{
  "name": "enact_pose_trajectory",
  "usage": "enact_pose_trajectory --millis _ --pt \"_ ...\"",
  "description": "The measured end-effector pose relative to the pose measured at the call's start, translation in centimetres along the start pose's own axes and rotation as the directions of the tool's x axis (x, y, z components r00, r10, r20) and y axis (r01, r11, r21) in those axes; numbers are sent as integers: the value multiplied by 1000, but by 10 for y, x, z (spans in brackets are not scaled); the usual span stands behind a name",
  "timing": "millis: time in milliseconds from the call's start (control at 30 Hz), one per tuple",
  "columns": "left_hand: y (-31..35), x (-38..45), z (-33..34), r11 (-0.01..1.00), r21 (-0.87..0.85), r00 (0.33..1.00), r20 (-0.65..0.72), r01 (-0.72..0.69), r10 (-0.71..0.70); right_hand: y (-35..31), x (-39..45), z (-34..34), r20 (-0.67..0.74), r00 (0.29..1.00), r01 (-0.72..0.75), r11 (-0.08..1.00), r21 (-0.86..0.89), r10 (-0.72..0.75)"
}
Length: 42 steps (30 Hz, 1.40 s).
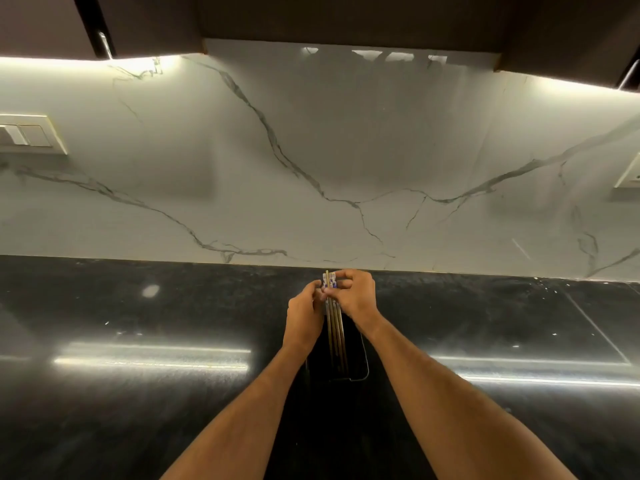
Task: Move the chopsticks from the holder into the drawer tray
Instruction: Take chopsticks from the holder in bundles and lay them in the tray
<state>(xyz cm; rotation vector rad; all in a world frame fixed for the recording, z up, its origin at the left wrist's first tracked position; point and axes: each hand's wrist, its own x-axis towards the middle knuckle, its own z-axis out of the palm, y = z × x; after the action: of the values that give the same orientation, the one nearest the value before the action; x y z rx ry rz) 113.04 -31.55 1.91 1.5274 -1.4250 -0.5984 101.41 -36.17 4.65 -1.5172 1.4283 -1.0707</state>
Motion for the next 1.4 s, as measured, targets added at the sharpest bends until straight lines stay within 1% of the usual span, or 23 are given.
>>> enact_pose_trajectory --millis 100,167,200,267,300,367,467,567,700,867,967,1067,1167,1267,1333,1400 --pt "8 0 -2 1000 -10 998 52 -23 23 -23 -2 -10 -42 999 25 998 57 -22" --pt "19 -1 -4 999 -34 995 97 -9 13 -40 -4 -17 -65 997 52 995 83 -46" --pt "25 -2 -6 998 -67 992 126 14 -6 -49 -5 -21 -73 995 75 993 92 -68" --pt "35 -6 -10 979 -190 983 175 79 -45 -65 -10 -28 -75 989 134 986 97 -127" --pt "41 -9 -12 960 -257 979 196 109 -59 -72 -13 -32 -67 986 158 983 91 -152" --pt "53 -15 -18 935 -327 974 215 141 -71 -84 -20 -40 -28 983 181 980 78 -179" --pt "70 -29 -31 933 -330 971 231 145 -69 -102 -37 -53 23 983 180 978 102 -184" --pt "87 -43 -42 944 -300 966 253 136 -59 -122 -56 -68 26 981 187 977 106 -191" --pt "106 -64 -57 949 -285 960 277 135 -53 -150 -74 -83 2 968 251 967 45 -251" --pt "118 -81 -74 957 -269 961 275 112 -35 -168 -94 -87 -49 949 306 948 -85 -311" --pt "127 -89 -81 960 -264 962 273 93 -19 -173 -104 -91 -50 949 303 946 -119 -310" --pt "131 -95 -89 959 -274 960 279 78 1 -180 -114 -89 -50 940 322 928 -188 -337" --pt "133 -101 -96 957 -281 962 272 73 6 -186 -122 -86 -102 921 351 916 -194 -375" --pt "132 -106 -98 962 -265 960 281 70 8 -196 -127 -89 -203 903 357 925 -133 -378" --pt "128 -109 -99 963 -260 960 282 72 4 -204 -127 -93 -274 880 374 921 -106 -389" --pt "124 -111 -101 964 -256 961 276 76 -3 -212 -126 -98 -349 840 408 908 -97 -415"
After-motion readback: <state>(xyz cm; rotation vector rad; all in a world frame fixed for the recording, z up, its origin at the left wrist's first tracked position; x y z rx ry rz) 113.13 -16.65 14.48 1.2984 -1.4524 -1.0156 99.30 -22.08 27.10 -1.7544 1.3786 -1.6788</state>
